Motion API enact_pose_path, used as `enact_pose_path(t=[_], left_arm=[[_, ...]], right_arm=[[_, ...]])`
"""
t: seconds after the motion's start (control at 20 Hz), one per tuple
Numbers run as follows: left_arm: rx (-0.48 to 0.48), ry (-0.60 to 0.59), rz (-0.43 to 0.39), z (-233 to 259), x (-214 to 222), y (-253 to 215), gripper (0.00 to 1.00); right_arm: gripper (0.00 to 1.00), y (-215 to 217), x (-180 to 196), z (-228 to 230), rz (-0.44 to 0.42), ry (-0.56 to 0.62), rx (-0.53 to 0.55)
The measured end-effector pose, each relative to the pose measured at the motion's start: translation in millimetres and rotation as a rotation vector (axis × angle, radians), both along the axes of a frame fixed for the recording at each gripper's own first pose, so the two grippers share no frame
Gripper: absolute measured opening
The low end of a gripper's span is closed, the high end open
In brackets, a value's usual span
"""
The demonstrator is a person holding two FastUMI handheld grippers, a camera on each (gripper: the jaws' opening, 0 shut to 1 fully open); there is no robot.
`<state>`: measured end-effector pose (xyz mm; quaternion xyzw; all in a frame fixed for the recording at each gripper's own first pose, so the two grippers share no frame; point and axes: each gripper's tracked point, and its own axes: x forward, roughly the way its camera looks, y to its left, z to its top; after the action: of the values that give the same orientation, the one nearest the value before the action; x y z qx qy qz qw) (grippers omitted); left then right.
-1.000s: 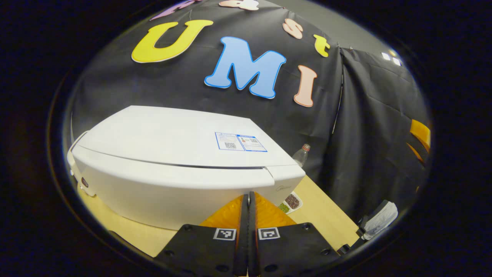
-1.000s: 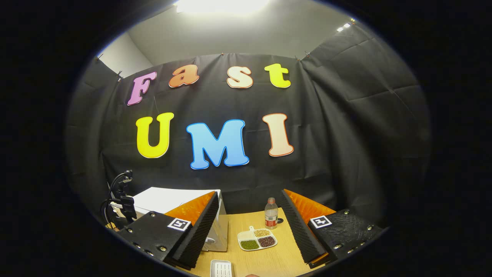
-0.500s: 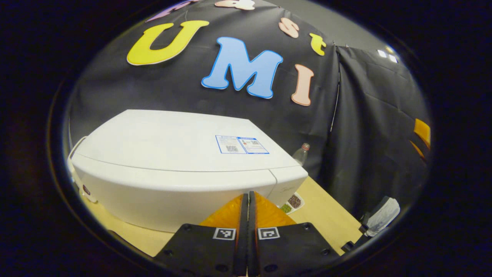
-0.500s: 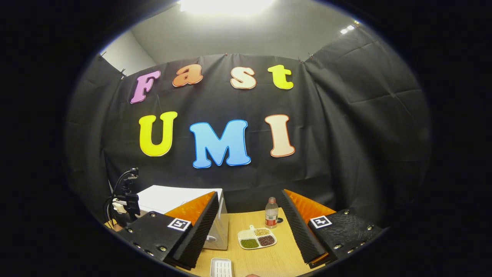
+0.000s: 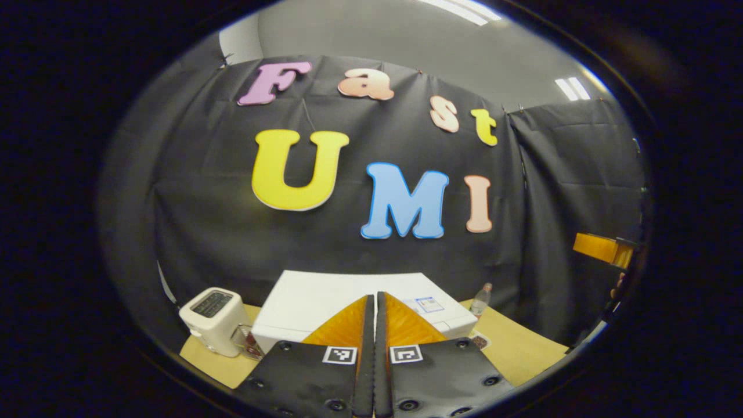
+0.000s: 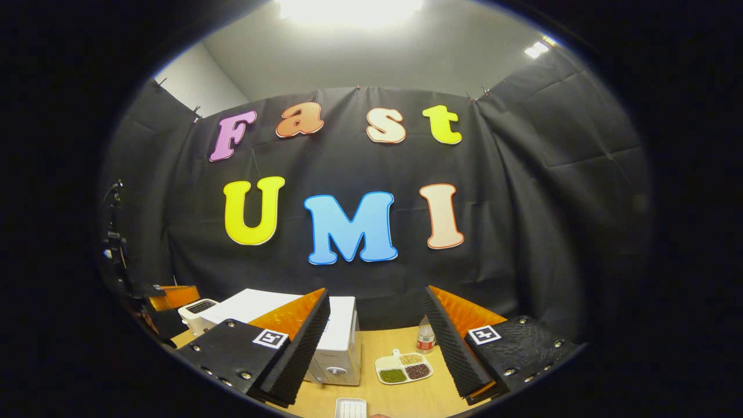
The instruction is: Open the microwave oven with the left hand, put the food in, and close the microwave oven.
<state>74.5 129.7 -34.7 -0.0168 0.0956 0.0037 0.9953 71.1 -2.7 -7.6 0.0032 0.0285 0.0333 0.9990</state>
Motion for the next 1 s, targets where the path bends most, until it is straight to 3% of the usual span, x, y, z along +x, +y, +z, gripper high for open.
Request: enact_pose_path(t=[0.15, 0.25, 0.3, 0.45, 0.5, 0.6, 1.0], left_arm=[[0.043, -0.087, 0.084, 45.6, -31.1, 34.1, 0.09], [0.074, -0.114, 0.120, 64.9, -41.3, 44.9, 0.07], [0.076, -0.126, 0.114, 68.4, -48.3, 46.8, 0.12], [0.120, -0.132, 0.087, 70.0, -62.0, 42.8, 0.94], [0.132, -0.126, 0.072, 67.0, -64.2, 40.4, 0.92], [0.138, -0.113, 0.035, 61.4, -68.0, 33.2, 0.98], [0.125, -0.156, -0.078, 71.5, -70.0, 18.0, 0.95]], right_arm=[[0.97, 18.4, 4.4, 10.8, 0.016, -0.012, -0.006], [0.97, 31.1, 2.9, 17.4, 0.029, -0.019, -0.005], [0.97, 37.4, 2.2, 20.9, 0.036, -0.021, -0.005], [0.97, 51.4, -0.7, 25.6, 0.040, -0.033, -0.011], [0.97, 54.8, -2.0, 26.1, 0.039, -0.034, -0.012], [0.97, 62.1, -5.8, 27.8, 0.030, -0.036, -0.011], [0.97, 85.5, -23.5, 32.7, -0.014, -0.047, -0.015]])
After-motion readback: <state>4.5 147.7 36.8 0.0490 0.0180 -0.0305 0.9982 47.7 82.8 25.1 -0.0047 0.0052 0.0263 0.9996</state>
